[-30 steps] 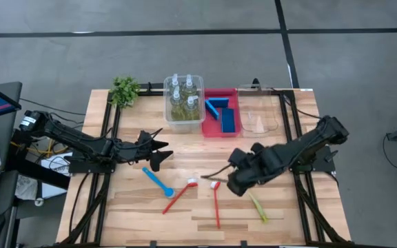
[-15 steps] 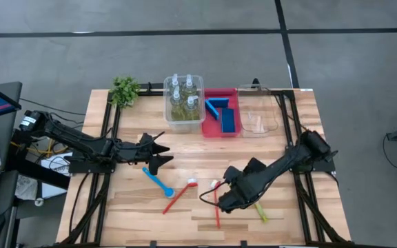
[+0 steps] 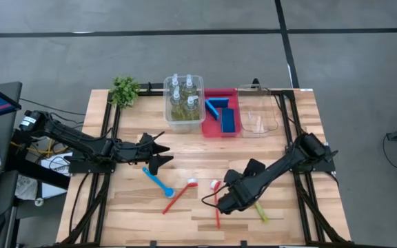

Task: Pick & Place Kitchen Sink Supplies
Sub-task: Put the yellow dish brush into the transparent bin

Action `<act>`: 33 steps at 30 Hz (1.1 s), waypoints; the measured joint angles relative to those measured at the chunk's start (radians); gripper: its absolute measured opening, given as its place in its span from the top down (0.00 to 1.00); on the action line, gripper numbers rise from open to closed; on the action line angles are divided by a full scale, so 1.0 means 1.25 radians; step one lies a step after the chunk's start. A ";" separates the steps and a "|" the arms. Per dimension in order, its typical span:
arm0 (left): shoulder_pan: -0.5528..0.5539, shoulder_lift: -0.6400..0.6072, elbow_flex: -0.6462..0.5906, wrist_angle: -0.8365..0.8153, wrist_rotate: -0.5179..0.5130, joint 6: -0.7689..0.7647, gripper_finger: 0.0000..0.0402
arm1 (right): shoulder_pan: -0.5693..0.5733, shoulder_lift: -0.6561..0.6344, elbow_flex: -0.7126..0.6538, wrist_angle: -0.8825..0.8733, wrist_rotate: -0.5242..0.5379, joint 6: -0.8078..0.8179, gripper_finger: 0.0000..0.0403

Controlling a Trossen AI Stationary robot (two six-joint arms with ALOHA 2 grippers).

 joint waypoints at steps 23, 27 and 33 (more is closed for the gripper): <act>0.000 0.000 0.000 0.000 -0.003 0.003 0.32 | -0.010 -0.336 -0.421 0.292 0.023 0.188 0.58; 0.000 0.000 0.000 0.000 -0.011 0.010 0.32 | -0.010 -0.319 -0.462 0.407 0.041 0.184 0.57; 0.001 0.000 0.000 0.000 -0.028 0.015 0.32 | -0.010 -0.234 -0.468 0.444 0.024 0.179 0.51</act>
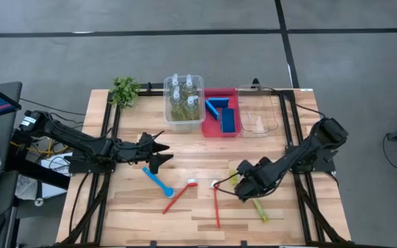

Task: Pick & Place Kitchen Sink Supplies
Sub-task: Put the yellow dish brush into the transparent bin

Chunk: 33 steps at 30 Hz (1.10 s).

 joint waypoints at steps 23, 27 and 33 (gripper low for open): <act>0.000 0.000 0.000 0.000 -0.003 0.000 0.32 | 0.000 0.013 0.000 0.080 -0.068 -0.029 0.44; 0.000 0.000 0.000 0.000 -0.003 0.000 0.32 | 0.001 -0.010 0.000 0.117 -0.069 -0.038 0.43; 0.000 0.000 0.000 0.000 -0.003 0.000 0.32 | 0.012 0.001 0.000 0.204 -0.069 -0.085 0.43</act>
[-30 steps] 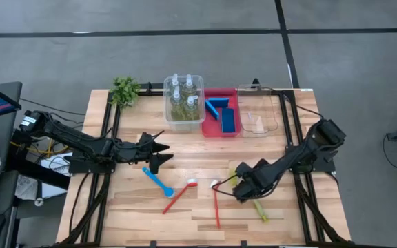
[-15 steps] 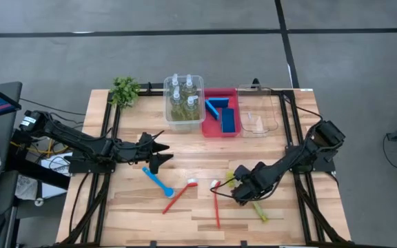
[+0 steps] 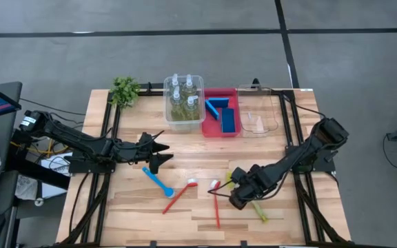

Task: Pick & Place Kitchen Sink Supplies
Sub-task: Put the yellow dish brush into the transparent bin

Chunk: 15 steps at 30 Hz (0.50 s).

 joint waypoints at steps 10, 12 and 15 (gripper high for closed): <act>0.000 0.000 0.000 0.000 0.000 0.000 0.32 | 0.003 0.087 0.000 0.014 -0.017 -0.009 0.44; 0.000 0.000 0.000 0.000 0.000 0.000 0.32 | 0.003 0.113 0.000 0.037 -0.018 -0.013 0.44; 0.000 0.000 0.000 0.000 0.000 0.000 0.32 | 0.003 0.146 0.003 0.059 -0.018 -0.012 0.46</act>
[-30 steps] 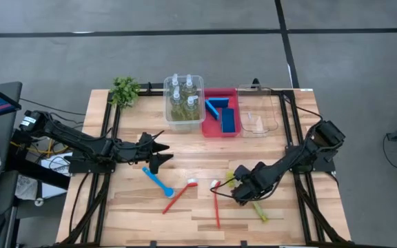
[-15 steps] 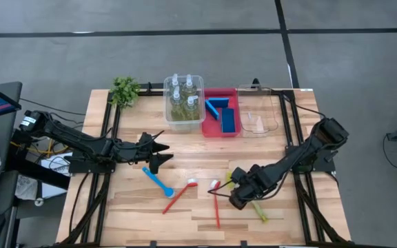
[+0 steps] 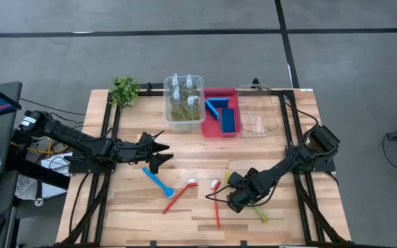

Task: Pick & Place Kitchen Sink Supplies
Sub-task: Put the yellow dish brush into the transparent bin

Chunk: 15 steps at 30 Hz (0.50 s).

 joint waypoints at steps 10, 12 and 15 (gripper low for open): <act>0.000 0.000 0.000 0.000 0.000 0.000 0.32 | 0.002 0.025 -0.003 0.010 -0.035 0.069 0.72; 0.000 0.000 0.000 0.000 0.000 0.000 0.32 | 0.002 0.010 -0.003 0.010 -0.036 0.070 0.80; 0.000 0.000 0.000 0.000 0.000 0.000 0.32 | 0.002 -0.023 -0.004 0.009 -0.036 0.075 0.89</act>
